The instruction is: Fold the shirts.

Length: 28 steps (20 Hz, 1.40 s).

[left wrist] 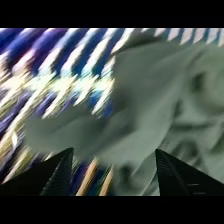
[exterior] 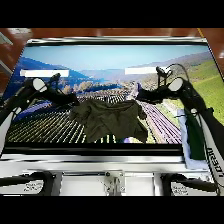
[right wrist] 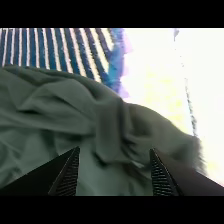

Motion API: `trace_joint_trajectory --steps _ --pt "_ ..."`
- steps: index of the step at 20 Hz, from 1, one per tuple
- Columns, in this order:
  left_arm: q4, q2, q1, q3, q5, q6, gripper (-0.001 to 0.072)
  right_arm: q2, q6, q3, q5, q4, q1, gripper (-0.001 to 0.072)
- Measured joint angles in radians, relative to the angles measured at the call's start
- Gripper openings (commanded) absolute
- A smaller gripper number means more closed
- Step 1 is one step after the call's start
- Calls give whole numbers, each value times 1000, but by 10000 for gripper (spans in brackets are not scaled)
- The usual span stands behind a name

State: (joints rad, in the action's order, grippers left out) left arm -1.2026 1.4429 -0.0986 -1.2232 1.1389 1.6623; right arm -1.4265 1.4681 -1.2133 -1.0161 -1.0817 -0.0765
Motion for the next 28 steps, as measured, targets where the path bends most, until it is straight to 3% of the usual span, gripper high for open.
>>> trace_joint_trajectory --steps 2,3,5,7,12,18,19,21,24,28 --pt "3 -43 72 14 108 -42 620 29 -23 -22 -129 -96 99 561" --pt "2 -74 105 44 155 -60 716 40 -38 -23 -195 -127 158 573" --pt "16 -132 139 138 204 -87 714 51 -71 10 -303 -146 269 635" --pt "70 -185 150 285 203 -114 714 58 -107 71 -360 -113 364 635" --pt "321 -228 54 576 -3 -194 714 64 -183 217 -389 20 457 635" --pt "518 -179 -122 669 -259 -225 708 64 -206 261 -335 75 444 635" --pt "553 -169 -143 673 -291 -228 652 64 -207 263 -331 80 444 635" --pt "597 -151 -177 678 -365 -230 329 64 -208 266 -325 83 443 635" --pt "640 -136 -198 679 -444 -231 42 62 -217 283 -317 85 415 636" --pt "666 -139 -208 661 -459 -251 41 18 -239 318 -281 84 295 635"
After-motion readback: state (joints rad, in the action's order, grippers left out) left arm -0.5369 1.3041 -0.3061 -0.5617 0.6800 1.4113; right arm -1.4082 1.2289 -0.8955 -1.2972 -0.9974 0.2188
